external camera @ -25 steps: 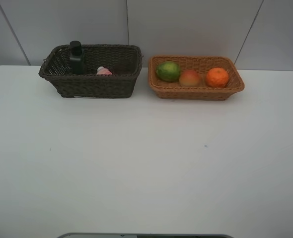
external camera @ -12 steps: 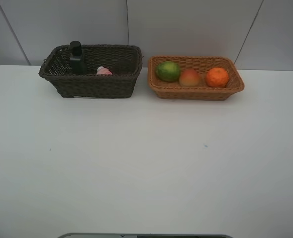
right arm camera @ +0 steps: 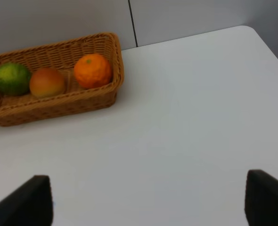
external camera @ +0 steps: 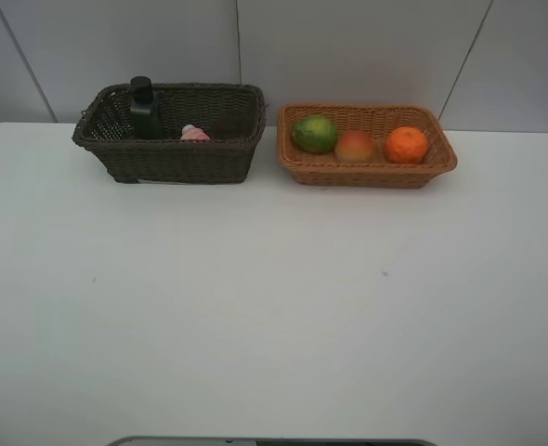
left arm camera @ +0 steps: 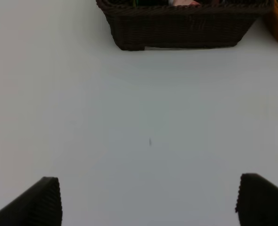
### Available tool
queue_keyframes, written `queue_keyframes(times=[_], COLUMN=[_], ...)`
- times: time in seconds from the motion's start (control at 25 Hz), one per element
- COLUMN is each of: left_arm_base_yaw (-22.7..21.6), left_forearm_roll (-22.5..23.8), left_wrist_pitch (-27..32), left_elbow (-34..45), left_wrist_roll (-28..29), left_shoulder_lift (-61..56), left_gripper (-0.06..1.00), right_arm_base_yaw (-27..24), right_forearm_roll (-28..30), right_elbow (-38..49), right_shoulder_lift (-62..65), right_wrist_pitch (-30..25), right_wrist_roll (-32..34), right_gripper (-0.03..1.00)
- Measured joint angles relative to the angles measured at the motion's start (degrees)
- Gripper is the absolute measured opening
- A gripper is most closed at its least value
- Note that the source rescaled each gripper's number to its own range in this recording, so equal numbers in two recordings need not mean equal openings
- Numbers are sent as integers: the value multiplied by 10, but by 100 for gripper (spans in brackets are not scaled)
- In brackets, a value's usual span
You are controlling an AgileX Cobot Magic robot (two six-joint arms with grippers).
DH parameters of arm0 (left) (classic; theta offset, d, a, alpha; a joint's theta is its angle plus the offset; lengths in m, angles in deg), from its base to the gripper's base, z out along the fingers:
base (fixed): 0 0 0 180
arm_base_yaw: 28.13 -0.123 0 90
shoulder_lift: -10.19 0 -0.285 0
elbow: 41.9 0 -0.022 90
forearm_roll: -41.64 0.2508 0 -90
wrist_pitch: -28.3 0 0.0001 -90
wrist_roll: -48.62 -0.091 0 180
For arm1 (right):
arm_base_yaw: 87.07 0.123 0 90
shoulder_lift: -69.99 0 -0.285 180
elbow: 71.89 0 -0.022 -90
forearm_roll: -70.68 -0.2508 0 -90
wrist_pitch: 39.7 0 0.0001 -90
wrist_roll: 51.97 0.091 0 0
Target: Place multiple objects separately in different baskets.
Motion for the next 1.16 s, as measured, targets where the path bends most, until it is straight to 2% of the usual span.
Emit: queue_keyframes(times=[1.16], left_arm_base_yaw=[0], left_forearm_roll=[3], left_wrist_pitch=[0], left_elbow=[0], left_wrist_roll=[-6], left_shoulder_lift=[0], left_gripper=[96], right_arm_base_yaw=[0], right_forearm_roll=[0], right_elbow=[0], right_shoulder_lift=[0], right_wrist_pitch=[0], right_wrist_roll=[0], right_gripper=[78])
